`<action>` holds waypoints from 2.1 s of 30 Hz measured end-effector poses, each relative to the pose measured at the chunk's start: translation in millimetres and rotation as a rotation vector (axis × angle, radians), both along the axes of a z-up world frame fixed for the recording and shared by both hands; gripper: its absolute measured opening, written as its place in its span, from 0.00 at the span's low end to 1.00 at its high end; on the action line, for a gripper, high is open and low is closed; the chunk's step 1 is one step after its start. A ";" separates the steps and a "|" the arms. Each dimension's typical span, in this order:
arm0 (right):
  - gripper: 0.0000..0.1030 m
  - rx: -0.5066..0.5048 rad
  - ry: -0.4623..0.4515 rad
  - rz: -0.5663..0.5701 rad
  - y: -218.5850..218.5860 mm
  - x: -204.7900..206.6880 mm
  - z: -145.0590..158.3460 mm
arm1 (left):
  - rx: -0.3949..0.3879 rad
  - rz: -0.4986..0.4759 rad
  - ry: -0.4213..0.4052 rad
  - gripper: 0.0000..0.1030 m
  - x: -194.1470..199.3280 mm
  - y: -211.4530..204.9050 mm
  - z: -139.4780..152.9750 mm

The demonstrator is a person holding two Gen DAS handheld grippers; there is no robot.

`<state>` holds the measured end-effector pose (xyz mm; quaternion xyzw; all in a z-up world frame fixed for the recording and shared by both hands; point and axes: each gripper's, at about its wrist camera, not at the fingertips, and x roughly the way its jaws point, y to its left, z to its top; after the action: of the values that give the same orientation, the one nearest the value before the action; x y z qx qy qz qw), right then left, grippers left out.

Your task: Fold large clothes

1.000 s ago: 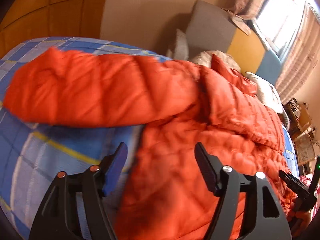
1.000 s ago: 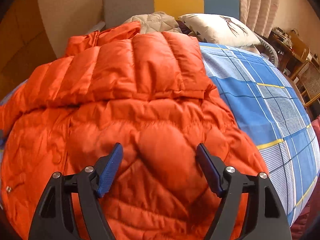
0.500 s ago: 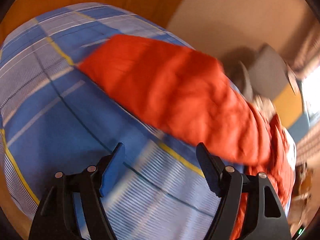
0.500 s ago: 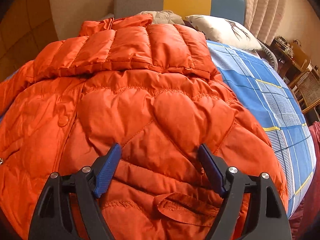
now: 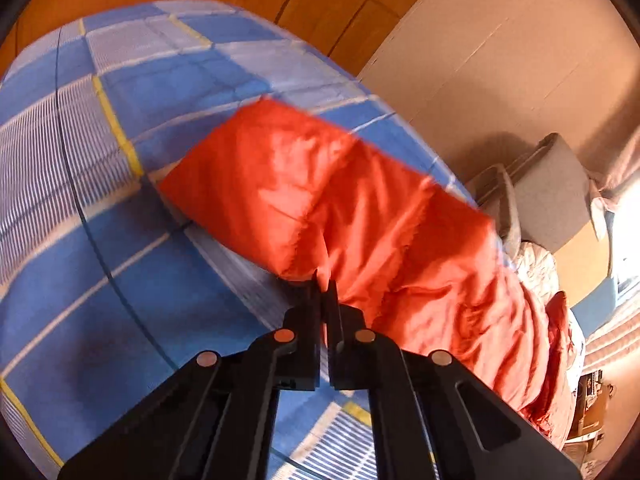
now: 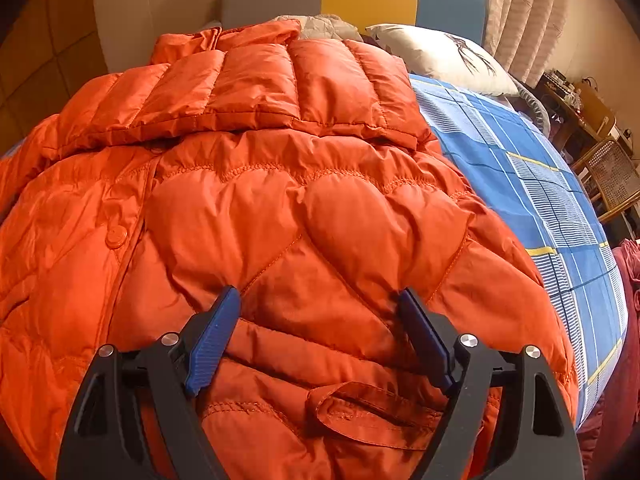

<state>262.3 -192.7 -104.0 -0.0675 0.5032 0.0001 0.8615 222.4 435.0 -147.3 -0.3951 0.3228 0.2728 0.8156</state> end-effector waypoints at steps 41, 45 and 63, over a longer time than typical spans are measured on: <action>0.66 0.445 -0.007 -0.038 -12.8 16.6 32.2 | 0.217 -0.972 -0.194 0.58 23.2 -346.5 60.9; 0.66 0.491 0.018 0.024 31.0 43.3 30.9 | 0.212 -0.908 -0.134 0.58 16.4 -325.8 42.3; 0.05 0.387 -0.168 -0.002 32.5 85.5 83.6 | 0.190 -0.790 -0.085 0.63 31.0 -282.3 25.7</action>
<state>347.8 -160.3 -20.4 0.1001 0.4201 0.0902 0.8974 253.4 152.7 -121.6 -0.1746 0.3888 -0.0493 0.9033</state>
